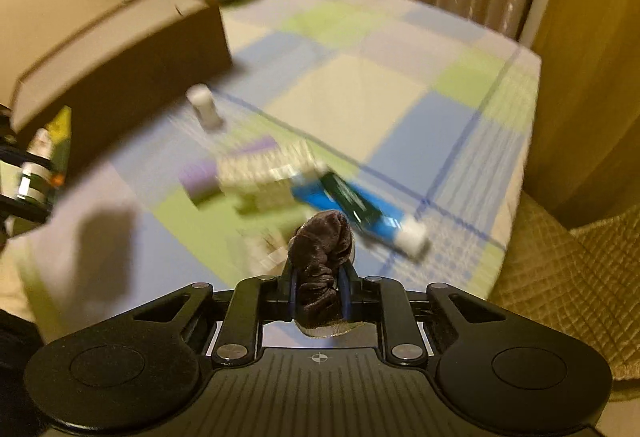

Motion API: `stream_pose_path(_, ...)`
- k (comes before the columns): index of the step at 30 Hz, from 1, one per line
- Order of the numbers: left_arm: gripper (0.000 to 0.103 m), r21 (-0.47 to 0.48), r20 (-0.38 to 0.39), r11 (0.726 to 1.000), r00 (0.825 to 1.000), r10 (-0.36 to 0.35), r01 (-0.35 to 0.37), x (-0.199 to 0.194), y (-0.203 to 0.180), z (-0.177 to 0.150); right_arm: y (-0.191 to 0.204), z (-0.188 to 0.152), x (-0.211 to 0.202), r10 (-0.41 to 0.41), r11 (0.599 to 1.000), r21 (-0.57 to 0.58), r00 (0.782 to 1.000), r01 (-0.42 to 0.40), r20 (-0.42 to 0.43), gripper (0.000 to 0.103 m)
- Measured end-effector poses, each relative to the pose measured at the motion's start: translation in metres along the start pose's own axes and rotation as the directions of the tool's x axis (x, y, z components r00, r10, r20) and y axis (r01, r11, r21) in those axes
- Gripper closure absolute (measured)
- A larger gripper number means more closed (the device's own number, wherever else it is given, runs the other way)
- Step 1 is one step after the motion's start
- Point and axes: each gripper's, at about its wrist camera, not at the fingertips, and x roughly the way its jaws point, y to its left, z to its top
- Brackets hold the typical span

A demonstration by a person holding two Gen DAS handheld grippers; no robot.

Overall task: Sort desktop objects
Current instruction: 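Grasp the brown scrunchie with the right tool while the left tool holds the ointment pack, then lower the ointment pack and scrunchie into the box and open both tools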

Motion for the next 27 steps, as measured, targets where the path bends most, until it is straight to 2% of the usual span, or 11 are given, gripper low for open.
stream_pose_path(8, 0.074, -0.008, 0.040, 0.996, 0.995, 0.094, -0.094, -0.060, 0.056, -0.016, 0.059, 0.071, -0.019, 0.157, 0.986, -0.061, 0.985, -0.153, 0.073, 0.084)
stream_pose_path(12, 0.074, -0.017, 0.015, 0.984, 0.984, 0.179, -0.179, -0.083, 0.095, -0.034, 0.100, 0.114, -0.019, 0.239, 0.963, -0.152, 0.966, -0.223, 0.095, 0.084)
stream_pose_path(16, 0.074, 0.004, -0.018, 0.975, 0.975, 0.221, -0.221, -0.093, 0.130, -0.050, 0.145, 0.160, -0.008, 0.297, 0.930, -0.254, 0.950, -0.265, 0.095, 0.084)
stream_pose_path(21, 0.074, 0.070, -0.051, 0.977, 0.977, 0.207, -0.203, -0.090, 0.164, -0.060, 0.198, 0.202, 0.031, 0.318, 0.890, -0.356, 0.947, -0.284, 0.039, 0.084)
stream_pose_path(27, 0.074, 0.177, -0.043, 0.980, 0.993, 0.105, -0.096, -0.071, 0.185, -0.068, 0.236, 0.228, 0.093, 0.302, 0.862, -0.406, 0.951, -0.303, -0.068, 0.084)
